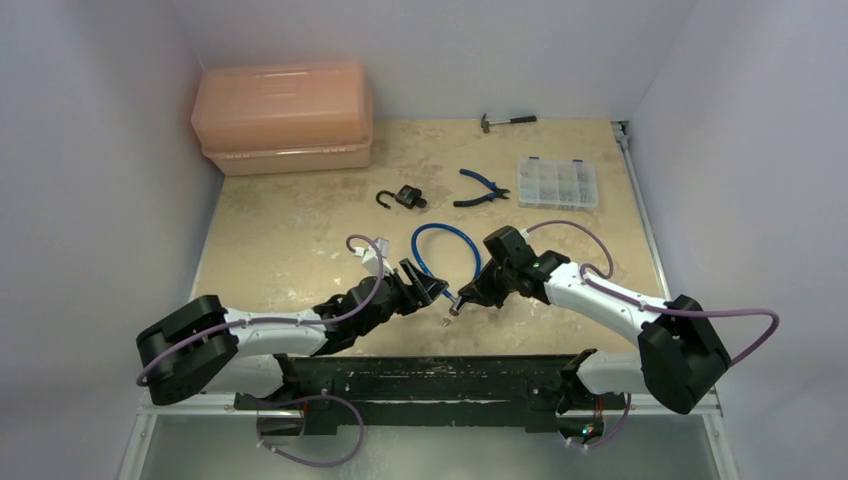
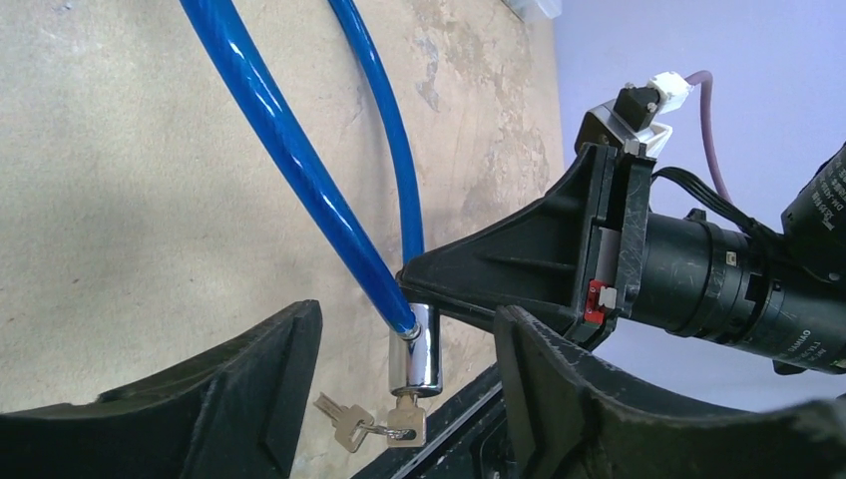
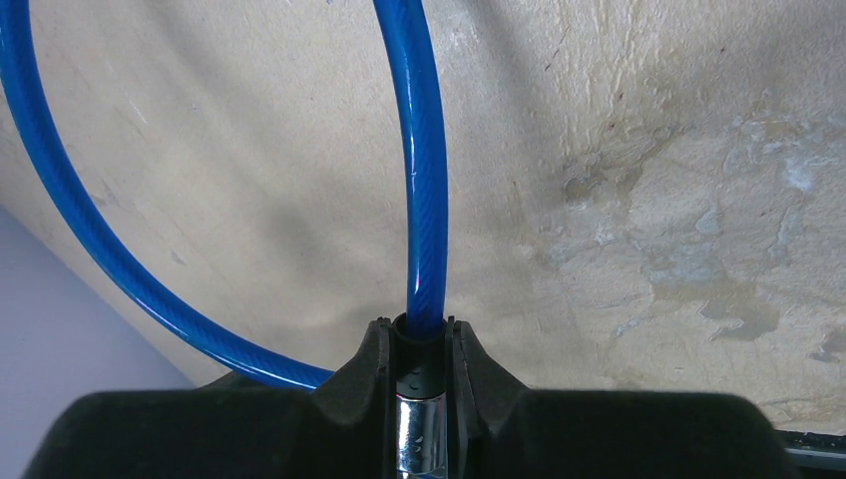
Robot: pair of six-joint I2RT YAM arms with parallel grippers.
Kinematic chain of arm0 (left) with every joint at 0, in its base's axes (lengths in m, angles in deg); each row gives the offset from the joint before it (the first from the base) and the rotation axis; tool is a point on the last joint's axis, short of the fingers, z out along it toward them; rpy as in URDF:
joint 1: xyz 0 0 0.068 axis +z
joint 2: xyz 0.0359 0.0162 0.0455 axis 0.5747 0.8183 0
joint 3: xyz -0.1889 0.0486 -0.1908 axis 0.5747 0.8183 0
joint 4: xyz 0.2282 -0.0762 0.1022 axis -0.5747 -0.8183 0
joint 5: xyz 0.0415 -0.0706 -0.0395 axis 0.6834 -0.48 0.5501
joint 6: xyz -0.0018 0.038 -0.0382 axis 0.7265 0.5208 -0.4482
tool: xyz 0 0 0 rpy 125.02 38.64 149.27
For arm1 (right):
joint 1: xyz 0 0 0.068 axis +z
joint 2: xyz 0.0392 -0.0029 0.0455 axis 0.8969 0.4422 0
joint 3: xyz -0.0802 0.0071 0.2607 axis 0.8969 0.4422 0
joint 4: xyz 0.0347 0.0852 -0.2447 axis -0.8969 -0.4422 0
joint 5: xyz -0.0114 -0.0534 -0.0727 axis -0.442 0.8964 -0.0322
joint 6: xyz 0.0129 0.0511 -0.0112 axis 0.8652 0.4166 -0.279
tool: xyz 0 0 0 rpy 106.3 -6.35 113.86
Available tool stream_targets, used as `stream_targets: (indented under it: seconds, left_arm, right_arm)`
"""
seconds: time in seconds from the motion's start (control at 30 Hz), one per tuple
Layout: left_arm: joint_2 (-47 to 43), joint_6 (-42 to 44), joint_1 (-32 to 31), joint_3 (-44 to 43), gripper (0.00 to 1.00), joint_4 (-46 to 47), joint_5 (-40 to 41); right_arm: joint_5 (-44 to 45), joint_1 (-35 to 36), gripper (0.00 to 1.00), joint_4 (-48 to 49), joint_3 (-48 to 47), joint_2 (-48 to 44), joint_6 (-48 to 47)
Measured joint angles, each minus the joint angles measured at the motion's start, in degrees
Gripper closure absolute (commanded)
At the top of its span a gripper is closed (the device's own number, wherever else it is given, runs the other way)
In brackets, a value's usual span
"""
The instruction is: Unlock with the key
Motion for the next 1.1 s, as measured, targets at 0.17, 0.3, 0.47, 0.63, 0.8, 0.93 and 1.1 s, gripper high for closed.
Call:
stream_targets:
  seconds: [0.17, 0.3, 0.47, 0.63, 0.8, 0.93, 1.1]
  left_arm:
    - [2.62, -0.28, 0.39, 0.07, 0.50, 3.78, -1.55]
    - [4.87, -0.59, 0.76, 0.11, 0.51, 7.32, -2.60]
    - [7.58, -1.01, 1.20, 0.37, 0.52, 10.80, -3.41]
    - [9.35, -1.03, 1.49, 0.37, 0.51, 13.09, -4.00]
    - [11.26, -1.07, 1.60, 0.37, 0.45, 14.73, -5.16]
    - [13.00, -1.49, 1.62, 0.37, 0.38, 15.10, -6.43]
    - [13.33, -1.64, 1.62, 0.37, 0.45, 15.21, -6.91]
  right_arm:
    - [0.00, 0.00, 1.00, 0.13, 0.04, 0.00, 0.00]
    - [0.02, 0.00, 1.00, 0.20, 0.07, -0.02, -0.02]
    - [0.46, -0.07, 1.00, 0.11, 0.11, -0.04, -0.17]
    - [1.20, -0.07, 1.00, -0.15, 0.26, -0.50, -0.24]
    - [1.68, -0.07, 1.00, -0.15, 0.63, -0.66, -0.24]
    - [0.98, 0.00, 1.00, 0.31, 0.66, -0.87, -0.24]
    - [0.39, 0.00, 1.00, 0.42, 0.66, -1.16, -0.22]
